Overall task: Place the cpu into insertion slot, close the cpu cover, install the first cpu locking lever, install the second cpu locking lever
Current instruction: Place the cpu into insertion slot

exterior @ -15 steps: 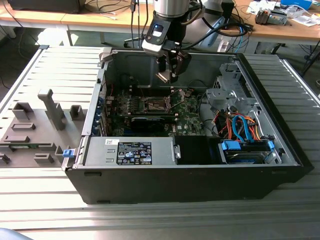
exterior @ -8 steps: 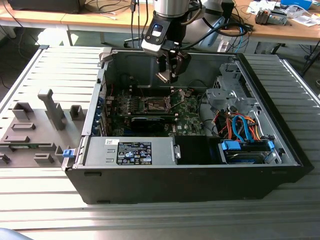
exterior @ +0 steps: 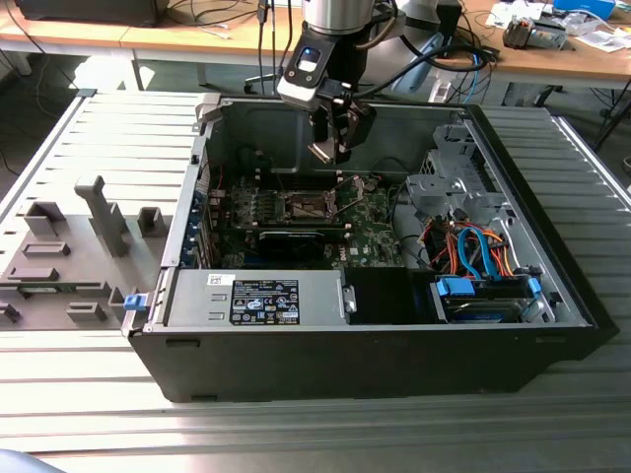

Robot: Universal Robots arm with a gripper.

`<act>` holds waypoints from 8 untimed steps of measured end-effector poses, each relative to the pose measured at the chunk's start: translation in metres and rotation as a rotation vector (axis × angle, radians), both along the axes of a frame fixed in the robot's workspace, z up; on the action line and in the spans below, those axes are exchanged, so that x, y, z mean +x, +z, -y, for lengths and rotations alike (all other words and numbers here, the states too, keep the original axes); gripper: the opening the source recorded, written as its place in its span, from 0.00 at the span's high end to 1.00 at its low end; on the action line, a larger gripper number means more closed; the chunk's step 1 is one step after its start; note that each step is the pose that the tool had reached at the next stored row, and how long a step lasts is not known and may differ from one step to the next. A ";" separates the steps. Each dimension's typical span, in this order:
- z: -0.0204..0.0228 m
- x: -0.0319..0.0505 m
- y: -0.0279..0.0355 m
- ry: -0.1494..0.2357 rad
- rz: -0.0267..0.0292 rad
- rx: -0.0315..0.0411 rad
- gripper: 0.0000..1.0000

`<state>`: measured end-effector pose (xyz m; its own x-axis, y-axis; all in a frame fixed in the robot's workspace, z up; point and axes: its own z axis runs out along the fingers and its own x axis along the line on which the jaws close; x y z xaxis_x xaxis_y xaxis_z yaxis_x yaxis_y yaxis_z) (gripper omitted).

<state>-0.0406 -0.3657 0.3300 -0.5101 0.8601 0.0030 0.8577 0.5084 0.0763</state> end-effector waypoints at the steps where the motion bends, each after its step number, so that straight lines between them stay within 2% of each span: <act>1: 0.0000 0.0000 0.0000 -0.003 0.0000 -0.0002 0.46; 8: 0.0000 0.0000 0.0000 -0.021 0.0000 -0.0015 0.46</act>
